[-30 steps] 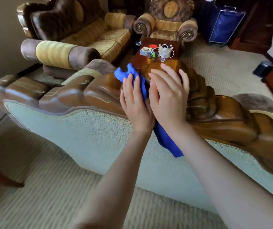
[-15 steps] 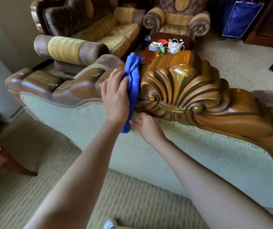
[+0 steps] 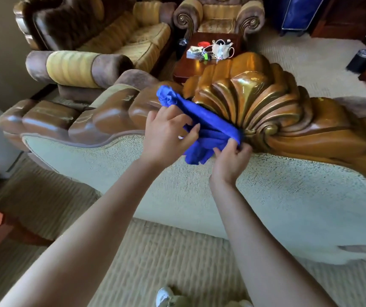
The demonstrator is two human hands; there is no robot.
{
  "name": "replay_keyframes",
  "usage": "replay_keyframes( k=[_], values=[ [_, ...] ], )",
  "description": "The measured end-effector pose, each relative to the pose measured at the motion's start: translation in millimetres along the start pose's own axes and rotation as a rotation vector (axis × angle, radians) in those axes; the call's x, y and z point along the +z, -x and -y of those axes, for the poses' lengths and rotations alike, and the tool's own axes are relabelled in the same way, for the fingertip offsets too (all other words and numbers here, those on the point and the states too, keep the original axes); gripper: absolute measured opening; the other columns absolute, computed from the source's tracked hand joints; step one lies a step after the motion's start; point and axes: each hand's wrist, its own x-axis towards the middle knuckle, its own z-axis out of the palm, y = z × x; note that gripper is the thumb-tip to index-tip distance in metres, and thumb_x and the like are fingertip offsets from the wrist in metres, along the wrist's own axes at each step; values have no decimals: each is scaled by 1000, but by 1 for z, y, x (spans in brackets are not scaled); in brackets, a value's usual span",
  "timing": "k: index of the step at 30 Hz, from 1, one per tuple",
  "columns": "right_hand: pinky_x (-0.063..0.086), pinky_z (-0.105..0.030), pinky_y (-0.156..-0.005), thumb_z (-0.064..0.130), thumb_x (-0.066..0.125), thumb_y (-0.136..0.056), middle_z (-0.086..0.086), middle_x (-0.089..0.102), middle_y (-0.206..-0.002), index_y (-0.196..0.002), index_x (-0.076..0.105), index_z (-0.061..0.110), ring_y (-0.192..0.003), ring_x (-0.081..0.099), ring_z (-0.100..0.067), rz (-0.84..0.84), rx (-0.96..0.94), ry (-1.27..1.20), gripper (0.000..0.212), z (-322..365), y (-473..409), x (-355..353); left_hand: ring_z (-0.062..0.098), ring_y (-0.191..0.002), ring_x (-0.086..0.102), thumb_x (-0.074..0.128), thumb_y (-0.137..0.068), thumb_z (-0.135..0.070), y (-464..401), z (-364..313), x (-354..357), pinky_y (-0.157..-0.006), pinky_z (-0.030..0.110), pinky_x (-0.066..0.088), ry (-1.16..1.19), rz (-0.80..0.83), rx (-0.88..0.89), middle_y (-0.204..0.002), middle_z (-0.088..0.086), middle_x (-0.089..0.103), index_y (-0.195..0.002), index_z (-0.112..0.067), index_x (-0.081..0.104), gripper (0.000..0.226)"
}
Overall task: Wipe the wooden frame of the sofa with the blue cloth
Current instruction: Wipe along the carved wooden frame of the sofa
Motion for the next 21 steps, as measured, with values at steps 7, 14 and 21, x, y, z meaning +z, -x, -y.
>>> replay_keyframes(
  k=[7, 14, 21],
  values=[
    [47, -32, -73, 10, 47, -89, -5, 50, -94, -86, 42, 15, -85, 55, -26, -509, -39, -116, 8, 0, -40, -15, 34, -106, 50, 49, -83, -34, -17, 34, -27, -85, 41, 38, -33, 114, -58, -112, 13, 56, -114, -14, 60, 39],
    [42, -37, -82, 14, 43, -72, -9, 49, -95, -92, 49, 4, -88, 49, -29, -462, -327, -93, 23, -3, -5, 27, 29, -143, 13, 72, -79, -34, -33, 53, -8, -112, 50, 24, -199, 523, -78, -156, 8, 16, -149, -24, 20, 87],
    [39, -35, -100, -13, 58, -69, -11, 46, -117, -114, 59, 4, -108, 42, -19, 197, -733, 561, 47, -89, 43, 52, 30, -138, 25, 76, -74, -28, -36, 50, -3, -105, 52, 33, -211, 434, -100, -149, 9, 27, -145, -24, 27, 86]
  ],
)
